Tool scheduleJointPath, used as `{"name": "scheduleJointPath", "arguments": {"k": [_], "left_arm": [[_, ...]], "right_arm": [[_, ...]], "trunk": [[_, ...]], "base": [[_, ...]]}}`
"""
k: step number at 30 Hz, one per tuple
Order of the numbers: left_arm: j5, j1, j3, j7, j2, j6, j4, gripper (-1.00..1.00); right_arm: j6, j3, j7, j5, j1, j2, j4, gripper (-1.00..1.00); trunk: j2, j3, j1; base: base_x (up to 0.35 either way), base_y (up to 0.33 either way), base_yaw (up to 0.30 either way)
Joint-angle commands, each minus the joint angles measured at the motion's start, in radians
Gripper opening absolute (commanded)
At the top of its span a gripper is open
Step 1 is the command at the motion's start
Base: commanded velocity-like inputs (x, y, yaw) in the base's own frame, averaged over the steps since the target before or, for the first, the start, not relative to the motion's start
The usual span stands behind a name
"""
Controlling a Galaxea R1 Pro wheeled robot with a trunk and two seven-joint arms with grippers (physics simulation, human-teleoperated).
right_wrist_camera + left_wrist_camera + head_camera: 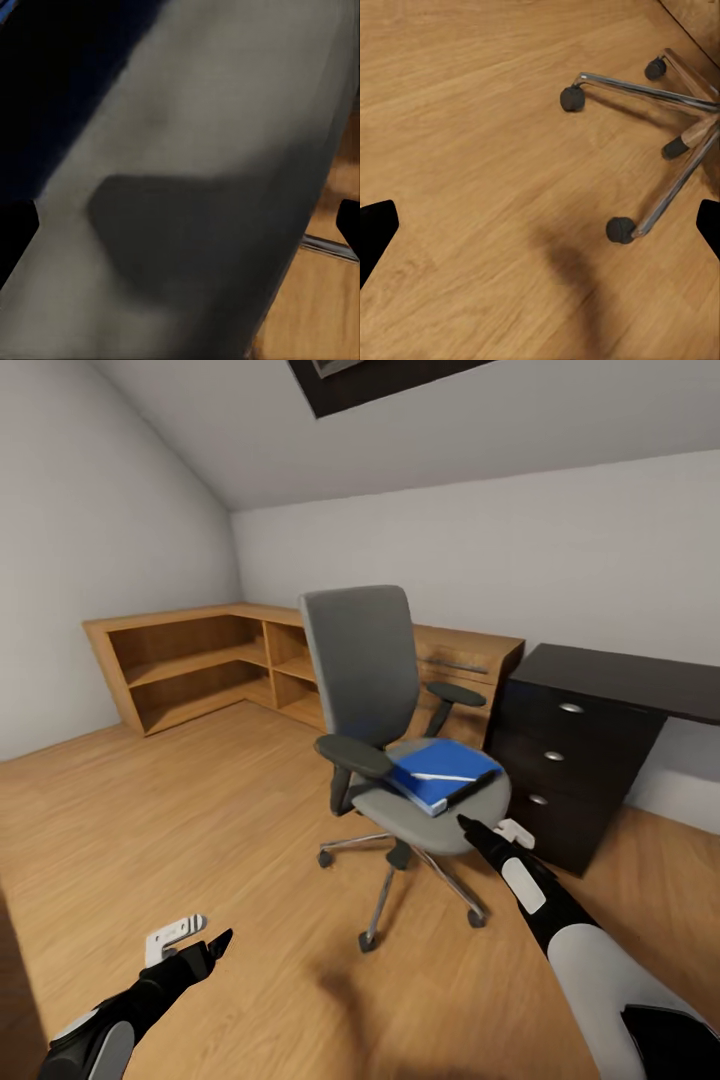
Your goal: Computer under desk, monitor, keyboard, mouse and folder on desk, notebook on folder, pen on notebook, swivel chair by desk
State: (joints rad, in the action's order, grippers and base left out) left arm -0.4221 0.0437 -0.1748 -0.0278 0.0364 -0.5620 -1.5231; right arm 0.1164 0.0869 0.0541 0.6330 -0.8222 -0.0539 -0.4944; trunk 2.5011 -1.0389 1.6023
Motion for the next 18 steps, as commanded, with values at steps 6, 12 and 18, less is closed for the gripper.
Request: {"name": "scheduleJointPath", "arguments": {"k": [6,12,18], "left_arm": [[-0.003,0.001,0.000,-0.003,-0.001,-0.006,-0.001,1.00],[-0.003,0.001,0.000,-0.003,-0.001,-0.006,-0.001,1.00],[-0.003,0.001,0.001,-0.003,-0.001,-0.007,-0.001,1.00]], "right_arm": [[0.006,0.005,0.004,0.005,0.000,-0.001,-0.001,1.00],[0.005,0.006,0.004,0.005,0.000,-0.003,-0.002,1.00],[0.003,0.005,0.004,0.004,0.000,-0.001,-0.003,1.00]], "trunk": [[0.000,-0.001,0.000],[0.000,-0.001,0.000],[0.000,-0.001,0.000]], "base": [[0.320,0.000,0.157],[0.321,0.000,0.010],[0.317,0.000,0.000]]}}
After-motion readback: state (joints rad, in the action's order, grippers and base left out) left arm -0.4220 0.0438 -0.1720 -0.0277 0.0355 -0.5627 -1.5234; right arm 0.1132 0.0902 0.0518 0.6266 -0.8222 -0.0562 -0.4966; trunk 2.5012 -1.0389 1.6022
